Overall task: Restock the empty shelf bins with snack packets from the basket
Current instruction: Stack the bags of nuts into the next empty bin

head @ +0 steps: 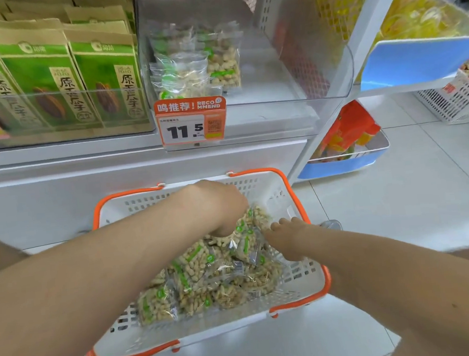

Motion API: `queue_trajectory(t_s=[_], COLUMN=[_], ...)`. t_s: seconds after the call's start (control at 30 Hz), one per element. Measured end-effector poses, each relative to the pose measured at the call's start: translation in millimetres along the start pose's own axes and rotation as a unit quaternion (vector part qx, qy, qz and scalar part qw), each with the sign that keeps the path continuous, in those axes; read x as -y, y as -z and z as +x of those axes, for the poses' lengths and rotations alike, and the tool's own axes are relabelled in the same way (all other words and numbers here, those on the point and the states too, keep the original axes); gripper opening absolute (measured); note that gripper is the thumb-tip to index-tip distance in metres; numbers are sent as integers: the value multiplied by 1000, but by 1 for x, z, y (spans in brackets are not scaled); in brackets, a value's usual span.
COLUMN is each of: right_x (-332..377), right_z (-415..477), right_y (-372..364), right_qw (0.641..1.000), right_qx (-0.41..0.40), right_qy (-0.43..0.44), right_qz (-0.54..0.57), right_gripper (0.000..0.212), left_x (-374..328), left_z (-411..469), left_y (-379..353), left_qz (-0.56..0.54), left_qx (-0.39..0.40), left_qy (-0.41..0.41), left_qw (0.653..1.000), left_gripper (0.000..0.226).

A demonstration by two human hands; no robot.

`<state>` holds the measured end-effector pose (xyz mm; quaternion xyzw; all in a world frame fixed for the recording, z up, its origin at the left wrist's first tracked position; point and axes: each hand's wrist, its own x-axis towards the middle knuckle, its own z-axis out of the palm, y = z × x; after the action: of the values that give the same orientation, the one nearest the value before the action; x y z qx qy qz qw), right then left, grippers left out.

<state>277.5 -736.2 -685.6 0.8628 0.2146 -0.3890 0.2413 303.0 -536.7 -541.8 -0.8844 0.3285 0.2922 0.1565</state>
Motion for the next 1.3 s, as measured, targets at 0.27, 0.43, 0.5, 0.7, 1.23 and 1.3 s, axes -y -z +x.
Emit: queue_trajectory(t_s=[0.27, 0.43, 0.5, 0.7, 1.23, 1.3], right_x=[2, 4, 4, 6, 5, 5], right_z=[-5, -31, -46, -91, -139, -145], right_y=[51, 98, 117, 160, 203, 207], right_qw=[965, 909, 894, 850, 591, 547], right_qx=[-166, -315, -352, -379, -571, -580], right_qy=[5, 21, 28, 41, 38, 9], right_qz=[205, 273, 277, 363, 568, 604], right_gripper=[32, 23, 28, 22, 57, 61], left_x=[1, 17, 25, 55, 82, 80], left_z=[-17, -34, -40, -43, -108, -113], left_y=[8, 5, 4, 4, 56, 62], left_qz=[-28, -40, -69, -207, -411, -493], left_qx=[6, 22, 23, -59, -328, -351], left_qy=[30, 51, 55, 63, 71, 47], left_qw=[999, 998, 996, 975, 848, 794], left_gripper=[20, 23, 50, 63, 43, 40])
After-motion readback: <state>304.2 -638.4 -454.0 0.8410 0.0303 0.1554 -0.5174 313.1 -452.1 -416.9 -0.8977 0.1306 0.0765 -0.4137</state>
